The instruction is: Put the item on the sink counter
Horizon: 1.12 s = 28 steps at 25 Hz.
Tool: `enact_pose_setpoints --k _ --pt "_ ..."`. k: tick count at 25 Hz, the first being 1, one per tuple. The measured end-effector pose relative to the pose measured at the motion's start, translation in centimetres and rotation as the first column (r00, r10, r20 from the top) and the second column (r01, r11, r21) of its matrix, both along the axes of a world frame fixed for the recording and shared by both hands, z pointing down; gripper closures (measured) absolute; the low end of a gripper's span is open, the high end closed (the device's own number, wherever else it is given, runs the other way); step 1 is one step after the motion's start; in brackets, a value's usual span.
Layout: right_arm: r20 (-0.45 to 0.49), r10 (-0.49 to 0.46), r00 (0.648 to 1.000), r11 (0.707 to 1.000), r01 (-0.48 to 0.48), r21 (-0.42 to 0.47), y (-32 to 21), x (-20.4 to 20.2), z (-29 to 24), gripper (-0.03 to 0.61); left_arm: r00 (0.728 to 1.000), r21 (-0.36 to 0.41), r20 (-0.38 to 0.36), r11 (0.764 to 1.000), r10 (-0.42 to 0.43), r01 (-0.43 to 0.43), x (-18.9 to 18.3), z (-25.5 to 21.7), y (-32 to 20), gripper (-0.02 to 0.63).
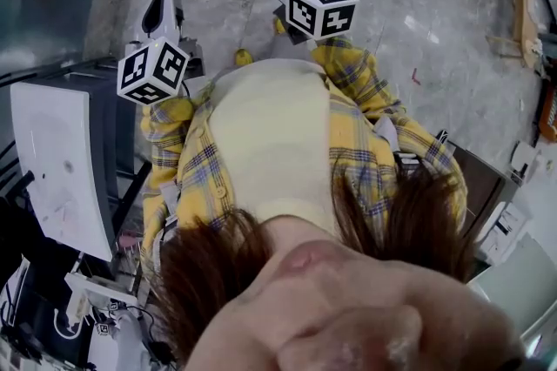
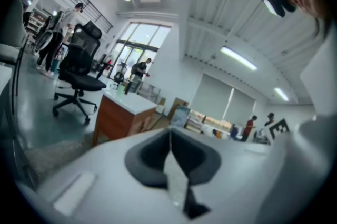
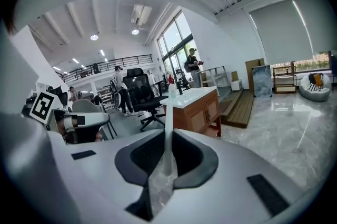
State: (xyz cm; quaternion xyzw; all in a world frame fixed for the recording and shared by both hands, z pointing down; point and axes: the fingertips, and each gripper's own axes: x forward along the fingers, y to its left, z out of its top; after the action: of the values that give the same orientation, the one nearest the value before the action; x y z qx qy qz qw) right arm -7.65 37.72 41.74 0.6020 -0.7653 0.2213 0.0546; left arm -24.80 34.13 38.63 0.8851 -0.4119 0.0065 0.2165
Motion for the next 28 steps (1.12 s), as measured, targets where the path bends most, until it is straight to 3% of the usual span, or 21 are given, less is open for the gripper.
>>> enact_pose_setpoints --k 13,28 --pt "-0.008 -0.012 1.000 1.000 0.012 -0.017 -2.6 -0.3 0.1 0.529 1.000 -0.042 -0.004 0.999 0.000 0.000 0.0 1.2 -2.2 0.604" --pt "0.016 -0.038 0.999 0.999 0.038 0.000 -11.9 3.3 -0.4 0.529 0.999 -0.037 0.024 0.999 -0.028 0.029 3.2 0.7 -10.3 0.604"
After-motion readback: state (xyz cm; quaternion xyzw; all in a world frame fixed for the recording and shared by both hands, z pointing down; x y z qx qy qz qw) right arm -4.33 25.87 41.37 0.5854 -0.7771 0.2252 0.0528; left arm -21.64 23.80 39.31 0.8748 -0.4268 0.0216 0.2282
